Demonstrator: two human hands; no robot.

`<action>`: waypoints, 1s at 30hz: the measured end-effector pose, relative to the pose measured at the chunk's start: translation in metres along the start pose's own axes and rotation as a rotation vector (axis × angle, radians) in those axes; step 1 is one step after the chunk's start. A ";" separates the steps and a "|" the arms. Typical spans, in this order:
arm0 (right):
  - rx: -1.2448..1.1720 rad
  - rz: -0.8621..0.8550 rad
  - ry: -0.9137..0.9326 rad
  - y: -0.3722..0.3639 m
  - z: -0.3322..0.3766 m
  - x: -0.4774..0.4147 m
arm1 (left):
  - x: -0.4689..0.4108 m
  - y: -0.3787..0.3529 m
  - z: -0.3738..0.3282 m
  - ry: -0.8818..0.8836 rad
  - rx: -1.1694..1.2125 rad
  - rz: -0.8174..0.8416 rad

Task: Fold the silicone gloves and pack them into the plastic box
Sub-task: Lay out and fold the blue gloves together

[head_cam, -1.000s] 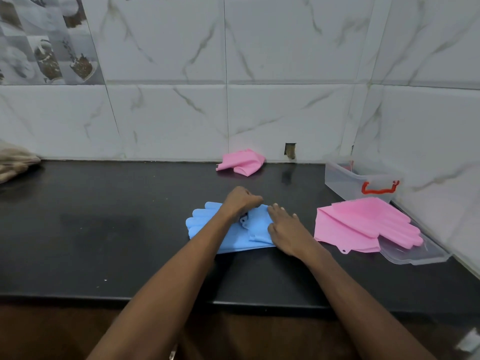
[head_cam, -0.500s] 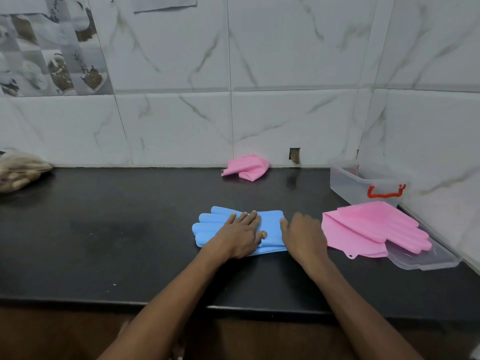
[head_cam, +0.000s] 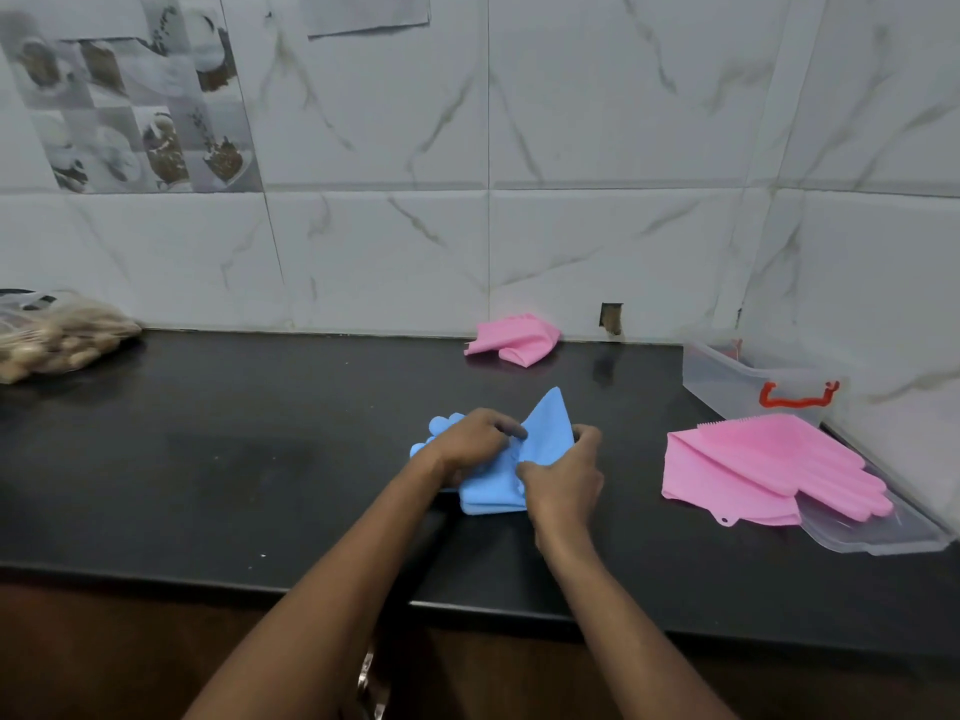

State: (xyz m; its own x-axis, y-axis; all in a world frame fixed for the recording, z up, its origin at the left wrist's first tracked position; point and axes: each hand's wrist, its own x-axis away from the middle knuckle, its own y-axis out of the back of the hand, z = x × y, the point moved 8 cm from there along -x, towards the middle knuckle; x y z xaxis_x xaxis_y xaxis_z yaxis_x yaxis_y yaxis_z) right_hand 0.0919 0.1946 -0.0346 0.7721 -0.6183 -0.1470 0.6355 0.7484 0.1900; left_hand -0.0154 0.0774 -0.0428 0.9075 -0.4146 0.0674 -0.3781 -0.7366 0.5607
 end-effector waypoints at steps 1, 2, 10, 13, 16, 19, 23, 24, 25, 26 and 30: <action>-0.017 -0.021 0.037 -0.001 0.004 0.005 | -0.001 0.001 0.004 0.045 0.187 0.033; -0.024 -0.022 0.092 -0.002 0.007 0.008 | -0.003 0.002 0.006 0.074 0.410 0.067; 0.397 0.349 0.534 -0.051 0.030 0.030 | 0.002 0.021 0.026 0.144 1.131 0.029; 0.604 0.515 0.650 -0.070 0.025 0.037 | 0.008 0.021 0.036 0.186 1.130 -0.065; 0.778 0.590 0.717 -0.080 0.018 0.038 | 0.015 0.051 0.039 0.037 0.783 -0.512; 0.840 0.608 0.763 -0.082 0.011 0.041 | 0.033 0.080 0.019 -0.112 0.142 -0.751; 0.932 0.658 0.856 -0.084 0.007 0.050 | 0.033 0.083 0.037 0.027 -0.106 -0.596; 0.952 0.679 0.892 -0.085 0.008 0.052 | 0.033 0.080 0.042 0.034 -0.087 -0.558; 0.957 0.712 0.917 -0.084 0.009 0.053 | 0.033 0.077 0.043 0.021 -0.083 -0.533; 0.921 0.769 0.912 -0.083 0.010 0.051 | 0.034 0.073 0.041 0.001 -0.100 -0.518; 0.304 0.725 0.367 -0.059 0.020 0.006 | 0.033 0.062 0.036 -0.060 -0.225 -0.522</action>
State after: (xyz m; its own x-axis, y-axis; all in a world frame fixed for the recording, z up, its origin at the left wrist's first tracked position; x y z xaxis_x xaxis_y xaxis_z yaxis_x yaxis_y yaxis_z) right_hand 0.0588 0.1421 -0.0270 0.9727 0.1427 -0.1832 -0.0039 0.7990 0.6014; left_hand -0.0158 -0.0011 -0.0352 0.9491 -0.0610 -0.3091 0.1717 -0.7224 0.6698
